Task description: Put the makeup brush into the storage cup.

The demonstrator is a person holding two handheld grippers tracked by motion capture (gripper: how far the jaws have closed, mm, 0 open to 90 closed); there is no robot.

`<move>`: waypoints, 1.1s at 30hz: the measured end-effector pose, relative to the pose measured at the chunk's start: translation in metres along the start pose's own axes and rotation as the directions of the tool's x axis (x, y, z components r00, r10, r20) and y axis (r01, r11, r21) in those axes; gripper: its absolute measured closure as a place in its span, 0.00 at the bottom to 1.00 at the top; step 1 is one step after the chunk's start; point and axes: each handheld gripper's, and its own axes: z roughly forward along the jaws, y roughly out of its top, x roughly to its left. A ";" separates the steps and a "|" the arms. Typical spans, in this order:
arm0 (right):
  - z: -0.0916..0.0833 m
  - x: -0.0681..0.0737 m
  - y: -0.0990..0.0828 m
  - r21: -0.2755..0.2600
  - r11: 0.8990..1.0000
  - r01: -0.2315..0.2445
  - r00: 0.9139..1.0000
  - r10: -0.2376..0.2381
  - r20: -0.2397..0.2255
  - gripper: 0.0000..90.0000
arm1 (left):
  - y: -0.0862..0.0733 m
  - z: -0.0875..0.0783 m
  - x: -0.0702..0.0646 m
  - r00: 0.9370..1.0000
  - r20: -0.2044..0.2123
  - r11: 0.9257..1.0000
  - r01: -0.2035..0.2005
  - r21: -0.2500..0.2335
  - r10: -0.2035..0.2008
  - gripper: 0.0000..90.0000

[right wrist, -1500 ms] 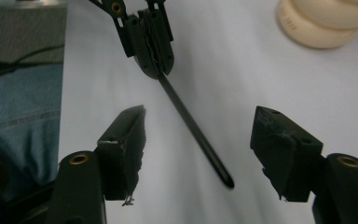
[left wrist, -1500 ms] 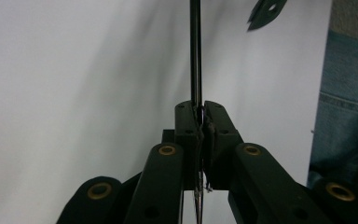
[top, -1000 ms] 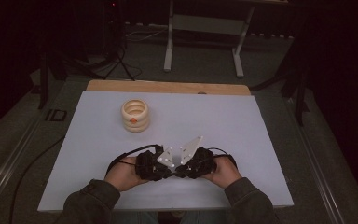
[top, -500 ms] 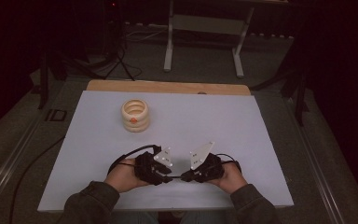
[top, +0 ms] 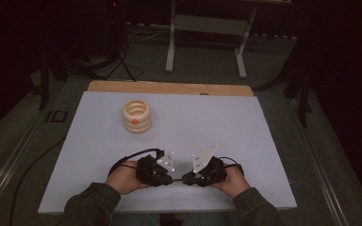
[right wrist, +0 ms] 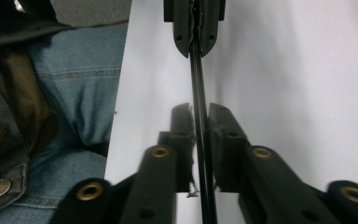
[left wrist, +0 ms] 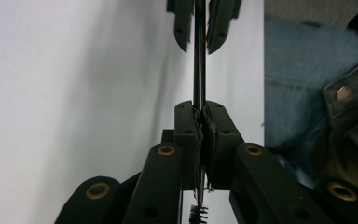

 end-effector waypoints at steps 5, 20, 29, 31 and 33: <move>0.004 0.002 0.009 0.058 0.998 0.025 1.000 -0.025 -0.001 0.85 | 0.001 0.001 -0.002 1.000 -0.005 1.000 -0.006 0.021 0.006 0.95; 0.001 0.006 -0.010 0.006 0.999 -0.039 0.999 0.039 0.011 0.95 | -0.026 -0.023 0.009 0.988 -0.013 0.974 0.151 -0.168 -0.155 0.62; -0.026 0.004 -0.023 -0.119 0.987 -0.108 0.988 0.120 0.097 0.95 | -0.038 -0.034 0.016 0.971 -0.020 0.943 0.226 -0.245 -0.238 0.55; -0.030 0.002 -0.021 -0.152 0.980 -0.126 0.983 0.144 0.115 0.95 | -0.036 -0.031 0.017 0.970 -0.010 0.941 0.231 -0.249 -0.241 0.55; -0.030 0.001 -0.018 -0.182 0.974 -0.138 0.977 0.164 0.135 0.95 | -0.032 -0.029 0.017 0.971 0.003 0.940 0.231 -0.250 -0.238 0.57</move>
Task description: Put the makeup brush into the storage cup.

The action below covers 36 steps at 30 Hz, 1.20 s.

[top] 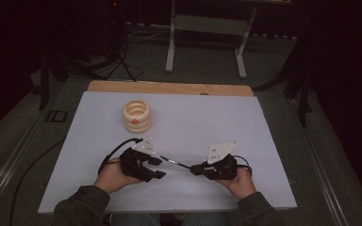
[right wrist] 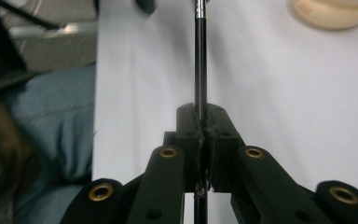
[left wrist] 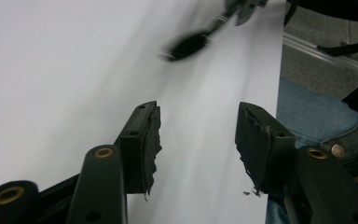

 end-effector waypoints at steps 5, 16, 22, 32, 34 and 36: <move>0.008 -0.001 0.010 -0.065 0.997 -0.037 0.999 0.039 0.023 0.94 | 0.011 0.007 -0.001 1.000 0.000 0.999 0.025 -0.041 -0.025 0.65; 0.028 -0.003 0.012 -0.131 0.987 -0.098 0.995 0.101 0.016 0.95 | 0.022 0.007 0.003 0.995 -0.018 0.986 0.093 -0.137 -0.096 0.74; 0.033 -0.002 0.011 -0.106 0.990 -0.090 0.995 0.093 0.022 0.95 | 0.022 0.006 0.003 0.994 -0.012 0.983 0.104 -0.153 -0.107 0.80; 0.042 0.001 0.009 -0.068 0.996 -0.065 0.997 0.067 0.026 0.94 | 0.023 0.007 0.005 0.991 0.024 0.977 0.131 -0.167 -0.129 0.88; 0.043 0.001 0.009 -0.068 0.996 -0.059 0.998 0.061 0.029 0.94 | 0.023 0.007 0.005 0.991 0.039 0.976 0.134 -0.173 -0.129 0.90; 0.043 0.001 0.009 -0.067 0.996 -0.056 0.998 0.059 0.031 0.94 | 0.024 0.007 0.005 0.989 0.067 0.973 0.140 -0.183 -0.130 0.94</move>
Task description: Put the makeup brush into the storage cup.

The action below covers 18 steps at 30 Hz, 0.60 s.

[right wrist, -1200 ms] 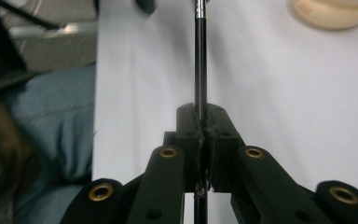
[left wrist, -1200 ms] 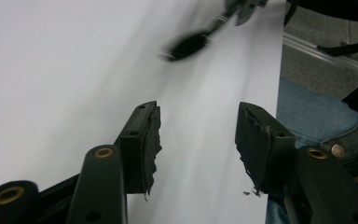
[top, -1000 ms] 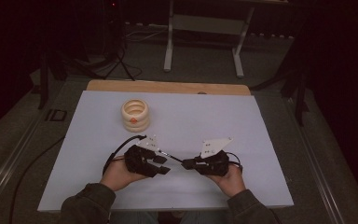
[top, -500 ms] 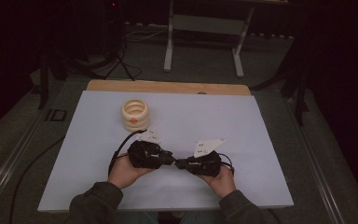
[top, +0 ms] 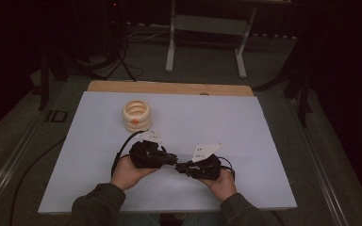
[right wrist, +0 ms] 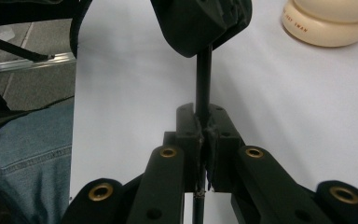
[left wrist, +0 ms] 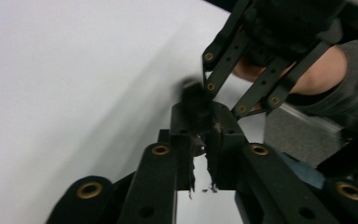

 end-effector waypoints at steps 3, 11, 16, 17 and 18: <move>0.001 0.001 0.000 0.005 1.000 0.000 1.000 0.000 0.007 0.92 | 0.002 0.001 -0.003 0.999 -0.017 1.000 -0.027 0.008 0.027 0.95; -0.004 -0.002 -0.004 0.002 1.000 -0.028 0.999 0.028 0.019 0.76 | 0.007 -0.001 -0.005 0.997 -0.058 0.998 -0.048 0.032 0.050 0.95; -0.010 -0.004 -0.007 0.002 0.999 -0.047 0.998 0.047 0.041 0.69 | 0.008 -0.002 -0.003 0.995 -0.080 0.997 -0.052 0.049 0.056 0.95; -0.012 -0.005 -0.008 0.001 0.999 -0.053 0.997 0.053 0.050 0.67 | 0.008 -0.002 -0.002 0.995 -0.083 0.997 -0.051 0.052 0.055 0.95; -0.012 -0.005 -0.008 0.001 0.999 -0.053 0.997 0.053 0.050 0.67 | 0.008 -0.003 -0.002 0.995 -0.085 0.997 -0.050 0.055 0.055 0.95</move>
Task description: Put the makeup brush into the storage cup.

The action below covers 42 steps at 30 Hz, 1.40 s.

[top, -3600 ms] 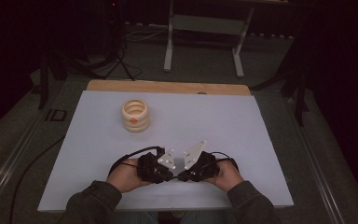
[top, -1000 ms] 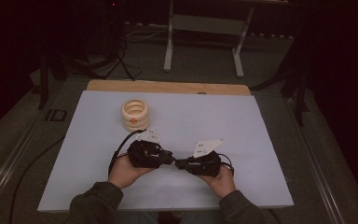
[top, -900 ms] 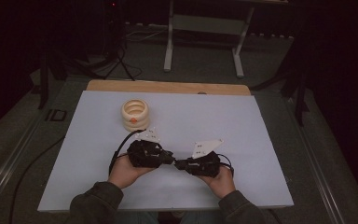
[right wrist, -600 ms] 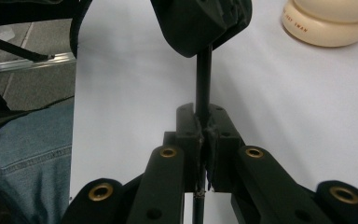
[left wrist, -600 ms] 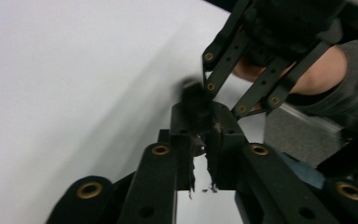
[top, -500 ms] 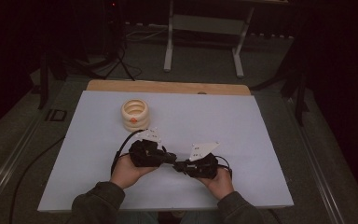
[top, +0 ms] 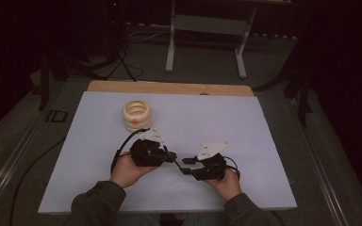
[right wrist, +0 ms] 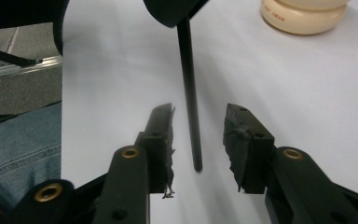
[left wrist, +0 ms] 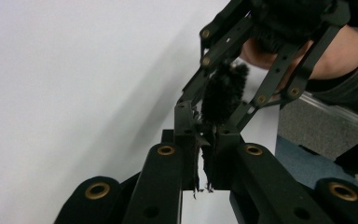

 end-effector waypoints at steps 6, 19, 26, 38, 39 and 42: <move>-0.008 -0.004 -0.006 0.004 1.000 -0.024 1.000 0.024 0.019 0.62 | 0.000 -0.003 0.004 1.000 -0.021 1.000 0.001 0.013 -0.001 0.95; -0.027 -0.011 -0.018 -0.009 0.998 -0.069 0.995 0.069 0.066 0.53 | 0.001 -0.009 0.012 0.999 -0.048 1.000 0.012 0.029 -0.010 0.95; -0.035 -0.013 -0.025 -0.010 0.996 -0.088 0.993 0.089 0.083 0.49 | -0.001 -0.014 0.017 0.998 -0.061 0.999 0.024 0.029 -0.023 0.95; -0.050 -0.017 -0.036 -0.014 0.993 -0.117 0.986 0.118 0.119 0.45 | -0.002 -0.021 0.026 0.996 -0.083 0.998 0.043 0.038 -0.039 0.95; -0.051 -0.017 -0.037 -0.018 0.992 -0.122 0.985 0.124 0.121 0.45 | -0.002 -0.022 0.027 0.996 -0.083 0.998 0.046 0.037 -0.043 0.95; -0.054 -0.018 -0.039 -0.018 0.992 -0.129 0.984 0.130 0.125 0.44 | -0.002 -0.024 0.030 0.995 -0.088 0.998 0.051 0.037 -0.048 0.95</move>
